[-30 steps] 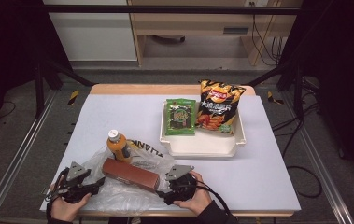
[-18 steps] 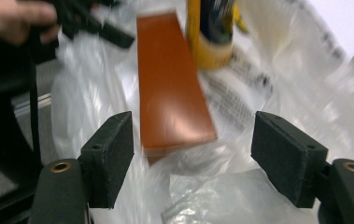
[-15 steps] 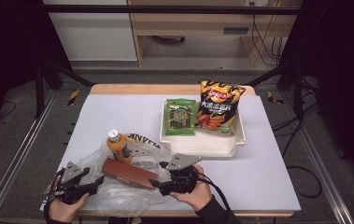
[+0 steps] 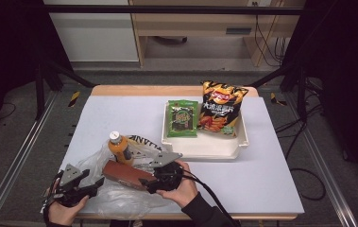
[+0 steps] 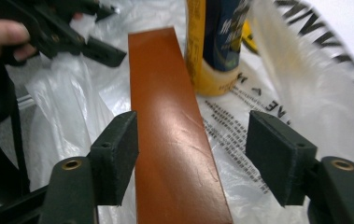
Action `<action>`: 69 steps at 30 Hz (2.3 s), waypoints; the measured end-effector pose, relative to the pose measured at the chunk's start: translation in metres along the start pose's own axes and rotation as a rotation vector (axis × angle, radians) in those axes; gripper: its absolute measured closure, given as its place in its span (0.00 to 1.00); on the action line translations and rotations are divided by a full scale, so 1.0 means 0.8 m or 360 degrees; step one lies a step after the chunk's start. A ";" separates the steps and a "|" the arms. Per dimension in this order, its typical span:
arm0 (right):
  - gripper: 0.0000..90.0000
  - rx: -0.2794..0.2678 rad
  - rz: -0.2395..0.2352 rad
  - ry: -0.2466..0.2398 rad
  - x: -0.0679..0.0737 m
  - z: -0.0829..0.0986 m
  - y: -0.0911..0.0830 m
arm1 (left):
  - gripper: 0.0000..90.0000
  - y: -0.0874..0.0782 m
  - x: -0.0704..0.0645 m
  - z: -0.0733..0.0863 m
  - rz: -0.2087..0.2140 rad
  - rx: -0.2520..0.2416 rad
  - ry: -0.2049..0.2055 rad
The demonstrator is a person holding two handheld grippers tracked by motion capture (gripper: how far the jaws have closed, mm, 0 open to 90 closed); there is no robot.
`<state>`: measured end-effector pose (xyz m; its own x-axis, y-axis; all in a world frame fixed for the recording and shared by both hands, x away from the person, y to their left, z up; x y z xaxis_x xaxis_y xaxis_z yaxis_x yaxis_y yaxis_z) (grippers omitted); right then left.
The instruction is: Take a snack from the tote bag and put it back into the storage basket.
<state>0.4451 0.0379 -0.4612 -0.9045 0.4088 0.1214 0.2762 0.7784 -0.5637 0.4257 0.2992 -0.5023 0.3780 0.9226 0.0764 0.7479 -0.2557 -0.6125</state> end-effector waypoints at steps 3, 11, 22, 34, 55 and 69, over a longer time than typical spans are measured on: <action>0.37 0.0046 -0.0017 -0.0001 0.003 0.004 0.008 | 0.36 0.000 0.000 0.000 0.0000 0.0007 0.0002; 0.36 0.0153 -0.0019 -0.0010 0.004 0.012 0.027 | 0.37 0.000 0.000 0.000 -0.0001 0.0001 0.0001; 0.42 0.0248 -0.0045 0.0007 0.004 0.016 0.049 | 0.37 0.000 0.000 0.000 -0.0004 -0.0010 -0.0010; 0.48 0.0220 -0.0079 -0.0062 0.008 0.014 0.044 | 0.37 0.000 0.001 0.000 -0.0011 -0.0005 -0.0017; 0.49 -0.0033 -0.0130 -0.0151 0.027 -0.050 -0.015 | 0.37 0.001 0.000 -0.001 -0.0008 -0.0006 -0.0008; 0.49 -0.0135 -0.0057 -0.0168 0.010 -0.085 -0.071 | 0.33 -0.015 0.000 -0.016 0.0044 -0.0120 -0.0076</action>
<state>0.4445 0.0296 -0.3727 -0.9423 0.3308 0.0510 0.2653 0.8309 -0.4891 0.4237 0.2986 -0.4852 0.3742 0.9271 0.0215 0.7773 -0.3009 -0.5526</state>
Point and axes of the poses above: each handheld gripper's, and its own axes: y roughly forward along the jaws, z roughly out of its underside, x roughly to its left, the point moved 5 cm from there along y, roughly forward along the jaws, and after that the axes turned 6 degrees about -z, right-handed, at the moved point
